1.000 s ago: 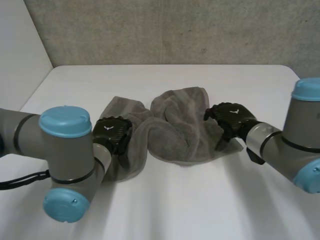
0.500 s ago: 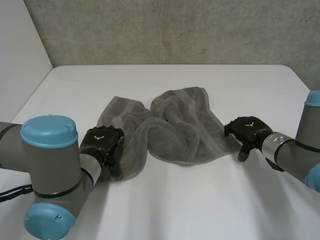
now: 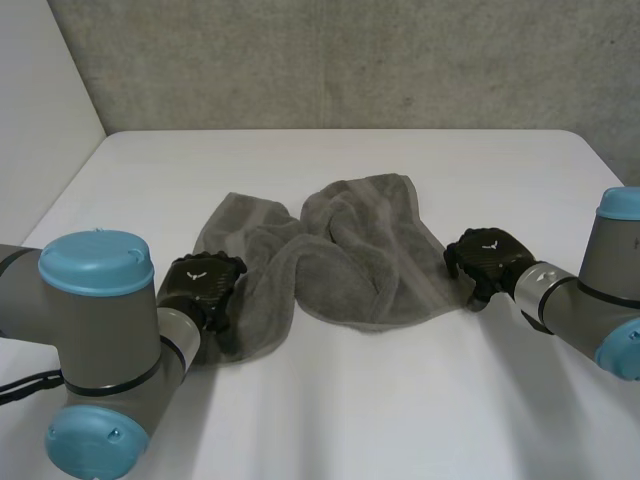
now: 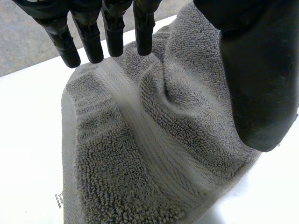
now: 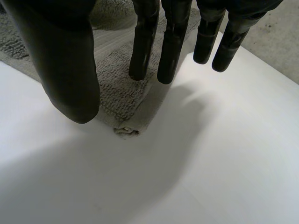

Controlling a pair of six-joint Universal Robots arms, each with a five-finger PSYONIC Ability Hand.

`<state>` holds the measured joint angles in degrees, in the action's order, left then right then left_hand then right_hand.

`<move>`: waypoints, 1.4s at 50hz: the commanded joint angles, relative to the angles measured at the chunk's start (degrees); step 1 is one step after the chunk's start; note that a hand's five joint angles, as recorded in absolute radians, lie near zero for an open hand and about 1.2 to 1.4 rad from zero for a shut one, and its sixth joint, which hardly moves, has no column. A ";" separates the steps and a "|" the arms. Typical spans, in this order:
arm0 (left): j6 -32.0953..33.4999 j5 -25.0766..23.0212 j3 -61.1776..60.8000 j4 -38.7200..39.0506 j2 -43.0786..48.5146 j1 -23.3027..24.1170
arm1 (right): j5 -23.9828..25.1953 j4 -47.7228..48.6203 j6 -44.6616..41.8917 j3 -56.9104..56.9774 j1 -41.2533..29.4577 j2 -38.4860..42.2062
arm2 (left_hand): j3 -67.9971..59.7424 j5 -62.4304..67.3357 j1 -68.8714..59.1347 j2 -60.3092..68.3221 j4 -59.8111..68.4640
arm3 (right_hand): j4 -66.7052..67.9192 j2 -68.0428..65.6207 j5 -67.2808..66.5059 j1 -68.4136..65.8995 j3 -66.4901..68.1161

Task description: Fold the towel.

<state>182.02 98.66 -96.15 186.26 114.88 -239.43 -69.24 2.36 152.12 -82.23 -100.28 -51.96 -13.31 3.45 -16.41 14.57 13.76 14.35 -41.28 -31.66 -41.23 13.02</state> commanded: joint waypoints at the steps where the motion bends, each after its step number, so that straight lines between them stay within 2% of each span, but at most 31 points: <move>1: 0.00 -0.05 0.00 0.07 0.00 0.01 | -0.02 0.19 0.02 0.40 0.00 0.37 | 3.31 -1.72 4.68 -2.84 -3.76 | -4.35 -0.93 -0.55 -0.98 -3.02; 15: -0.09 -0.05 -0.09 0.07 0.00 0.01 | 0.07 0.19 -0.07 1.63 0.00 2.04 | 3.31 -1.72 4.68 -2.84 -3.76 | -4.35 -1.60 -1.22 -1.65 -3.02; 17: -0.09 -0.05 -0.09 0.07 0.00 0.01 | 0.16 0.19 -0.07 1.90 0.00 2.30 | 3.31 -1.72 4.68 -2.84 -3.76 | -4.35 -6.14 -5.77 -6.20 -3.02; 18: -0.09 -0.05 -0.09 0.07 0.00 0.01 | 0.24 0.11 -0.07 2.16 0.00 2.48 | 3.31 -1.72 4.68 -2.84 -3.76 | -4.35 -13.80 -13.43 -13.86 -3.02; 20: 0.00 -0.05 -0.09 0.07 -0.09 0.01 | 0.24 0.10 -0.07 2.16 0.00 2.48 | 3.31 -1.72 4.68 -2.84 -3.76 | -4.35 -13.88 -13.50 -13.94 -3.02; 21: 0.00 -0.05 -0.09 0.07 -0.09 0.01 | 0.42 0.10 -0.07 2.42 0.00 3.00 | 3.31 -1.72 4.68 -2.84 -3.76 | -4.35 -29.20 -28.83 -29.26 -3.02; 22: 0.00 -0.05 -0.09 0.07 -0.09 -0.07 | 0.42 0.10 -0.07 2.43 0.00 3.01 | 3.31 -1.72 4.68 -2.84 -3.76 | -4.35 -29.36 -28.98 -29.41 -3.02; 23: -0.09 -0.05 -0.09 -0.02 -0.09 -0.07 | 0.42 0.02 -0.07 2.51 0.00 3.27 | 3.31 -1.72 4.68 -2.84 -3.76 | -4.35 -38.62 -38.25 -38.68 -3.02; 34: -0.09 -0.14 -0.70 0.07 -0.70 -0.60 | 0.51 -0.51 0.28 2.60 0.00 3.53 | 3.31 -1.89 4.85 -3.01 -3.76 | -4.35 -38.72 -38.34 -38.77 -3.02; 38: -0.09 -0.14 -0.88 0.07 -1.14 -0.78 | -0.11 -0.86 0.63 2.25 0.18 1.35 | 3.31 -1.89 4.85 -3.01 -3.76 | -4.35 -38.72 -38.34 -38.77 -3.02; 40: -0.09 -0.14 -0.96 0.07 -1.23 -0.78 | -0.11 -0.95 0.90 1.63 0.26 -0.42 | 3.31 -1.89 4.85 -3.01 -3.76 | -4.35 -38.10 -37.73 -38.16 -3.02; 41: -0.09 -0.14 -0.96 -0.02 -1.32 -0.86 | -0.02 -0.95 1.07 0.94 0.44 -2.16 | 3.31 -1.89 4.85 -3.01 -3.76 | -4.35 -20.12 -19.74 -20.17 -3.02; 42: -0.09 -0.14 -0.96 -0.02 -1.32 -0.86 | 0.15 -0.86 1.68 0.24 0.53 -3.83 | 3.31 -1.89 4.85 -3.01 -3.76 | -4.35 -8.95 -8.57 -9.00 -3.02; 45: -0.09 -0.14 -1.05 0.07 -1.50 -0.78 | 0.77 -0.95 3.44 -0.39 1.23 -5.25 | 3.31 -1.89 4.85 -3.01 -3.76 | -4.35 -1.13 -0.75 -1.18 -3.02; 62: -0.09 -0.23 -1.49 0.16 -1.50 -0.78 | 6.13 -4.11 4.33 1.54 5.01 -0.43 | 3.31 -1.89 4.85 -3.01 -3.76 | -4.35 3.11 3.48 3.05 -3.02; 70: -0.09 -0.23 -1.58 0.16 -1.50 -0.78 | 7.10 -4.11 4.50 2.86 5.63 2.21 | 3.31 -1.89 4.85 -3.01 -3.76 | -4.35 3.11 3.48 3.05 -3.02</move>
<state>181.93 98.45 -97.66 186.41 113.37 -240.20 -62.75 -1.87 156.47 -80.28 -94.92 -51.56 -13.31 3.45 -16.41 14.56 13.76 14.35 -41.14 -28.89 -40.33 13.02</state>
